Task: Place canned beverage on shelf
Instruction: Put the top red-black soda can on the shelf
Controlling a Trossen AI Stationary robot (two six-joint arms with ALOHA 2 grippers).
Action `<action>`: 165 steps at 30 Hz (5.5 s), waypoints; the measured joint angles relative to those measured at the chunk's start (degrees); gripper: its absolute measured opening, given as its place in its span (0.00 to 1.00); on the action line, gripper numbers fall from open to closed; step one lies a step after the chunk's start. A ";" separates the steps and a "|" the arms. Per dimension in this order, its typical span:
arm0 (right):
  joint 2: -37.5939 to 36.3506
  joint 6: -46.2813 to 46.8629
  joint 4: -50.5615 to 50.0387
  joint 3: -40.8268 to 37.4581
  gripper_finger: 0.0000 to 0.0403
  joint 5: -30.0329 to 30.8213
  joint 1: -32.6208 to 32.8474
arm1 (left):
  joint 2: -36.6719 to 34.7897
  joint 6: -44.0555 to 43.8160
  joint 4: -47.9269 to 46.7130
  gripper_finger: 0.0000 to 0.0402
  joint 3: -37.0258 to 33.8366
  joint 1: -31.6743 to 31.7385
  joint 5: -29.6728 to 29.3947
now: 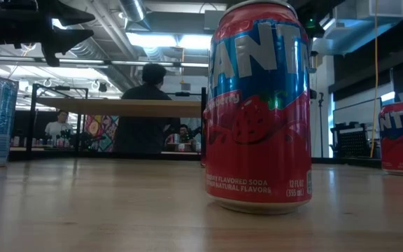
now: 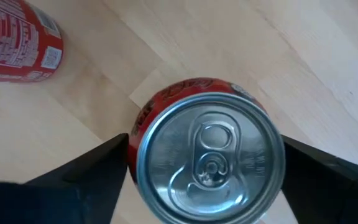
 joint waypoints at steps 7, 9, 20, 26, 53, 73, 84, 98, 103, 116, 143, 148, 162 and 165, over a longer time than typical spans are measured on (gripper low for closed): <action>0.04 -1.82 -3.84 2.82 0.66 -0.02 0.00 | 0.01 0.84 -1.83 0.46 1.49 0.01 0.54; 0.04 -3.08 -5.37 5.33 0.66 -0.04 0.00 | 0.01 2.17 -5.20 0.46 3.83 0.01 1.21; 0.02 -12.72 -19.58 27.35 0.66 0.41 0.00 | 2.17 -1.30 -35.72 0.46 21.22 0.00 0.93; 0.00 -16.98 -20.83 37.68 0.66 3.02 -0.02 | 7.81 -3.78 -47.22 0.46 30.91 0.00 -0.03; 23.84 -10.97 -18.27 67.49 0.66 -2.85 0.03 | 12.36 -6.75 -59.52 0.46 38.73 -0.01 0.38; 27.71 -12.49 -9.61 67.52 0.66 -3.03 -2.39 | 19.59 -3.61 -58.36 0.53 38.71 0.73 -1.09; 27.85 -15.82 -9.95 67.49 0.66 -9.19 -2.69 | 35.99 -2.60 -59.82 0.67 50.29 15.35 15.18; 27.81 -19.84 -10.05 67.49 0.66 -13.46 -2.64 | 55.38 2.74 -60.24 0.62 56.17 37.01 33.40; 27.80 -20.20 -9.09 67.49 0.66 -13.57 -2.64 | 59.26 2.82 -60.14 0.58 56.19 37.63 35.47; 27.78 -21.01 -5.05 67.45 0.66 -14.14 -2.75 | 62.24 2.90 -56.90 0.52 56.26 37.67 37.41; 30.46 -23.01 -2.16 66.95 0.66 -3.47 -3.49 | 46.27 4.02 -59.43 0.52 56.28 36.71 34.46; 32.45 -19.85 -2.20 66.88 0.66 -2.82 -3.80 | 42.58 0.89 -59.43 0.52 56.28 36.77 34.02; 33.77 -18.54 -1.62 66.95 0.75 -2.47 -3.76 | 41.41 0.79 -59.98 0.52 56.28 36.75 34.04; 33.79 -18.37 -1.85 66.99 0.93 -2.64 -3.69 | 41.41 0.79 -59.95 0.52 56.28 36.77 34.04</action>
